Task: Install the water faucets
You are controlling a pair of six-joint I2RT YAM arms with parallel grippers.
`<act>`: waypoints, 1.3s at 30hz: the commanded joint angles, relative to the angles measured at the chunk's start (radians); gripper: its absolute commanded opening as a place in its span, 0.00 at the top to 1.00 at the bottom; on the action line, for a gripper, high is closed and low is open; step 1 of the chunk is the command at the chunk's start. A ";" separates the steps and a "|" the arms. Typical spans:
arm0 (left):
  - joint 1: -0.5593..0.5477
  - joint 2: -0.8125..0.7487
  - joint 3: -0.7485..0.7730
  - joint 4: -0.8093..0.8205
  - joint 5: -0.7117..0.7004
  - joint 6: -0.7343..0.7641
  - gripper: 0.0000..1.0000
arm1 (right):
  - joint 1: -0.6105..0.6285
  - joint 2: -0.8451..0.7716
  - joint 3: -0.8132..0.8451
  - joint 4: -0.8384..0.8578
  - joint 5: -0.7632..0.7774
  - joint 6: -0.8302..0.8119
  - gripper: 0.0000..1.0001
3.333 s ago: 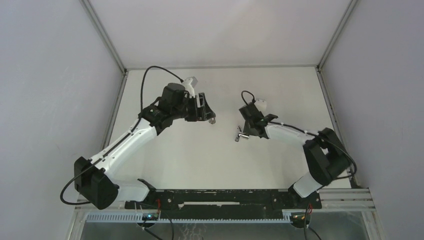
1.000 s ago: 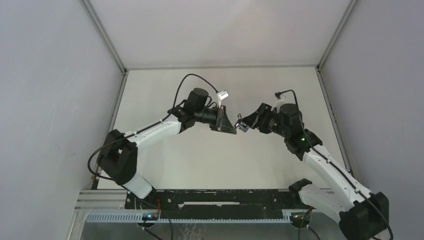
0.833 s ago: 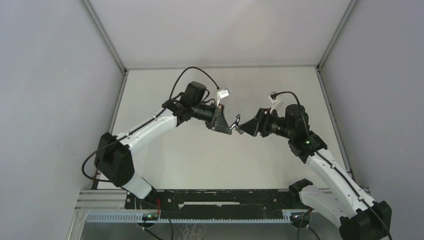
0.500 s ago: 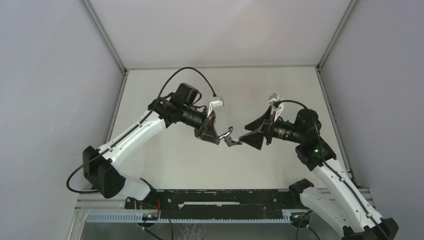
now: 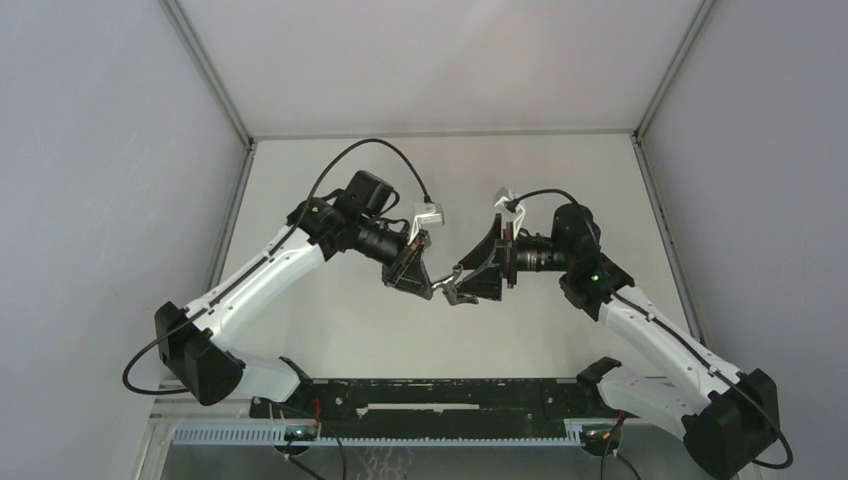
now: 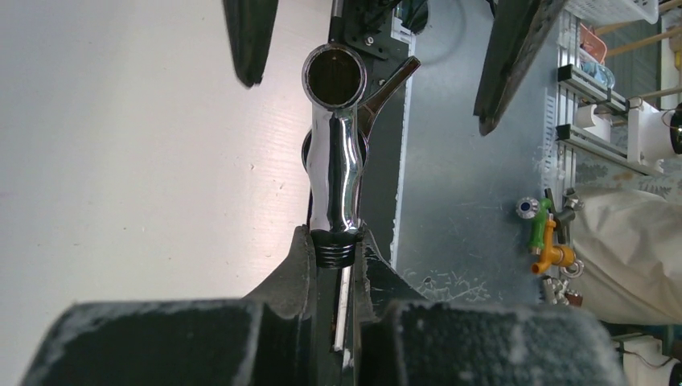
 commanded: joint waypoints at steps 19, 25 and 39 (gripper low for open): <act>-0.030 -0.010 0.103 -0.044 0.061 0.060 1.00 | 0.122 0.173 0.101 0.036 -0.113 -0.038 0.51; -0.040 0.011 0.118 -0.064 0.064 0.066 1.00 | 0.126 0.175 0.101 0.057 -0.108 -0.013 0.90; 0.007 -0.093 0.138 0.038 -0.202 -0.109 0.00 | 0.002 -0.008 -0.109 0.387 0.232 0.275 1.00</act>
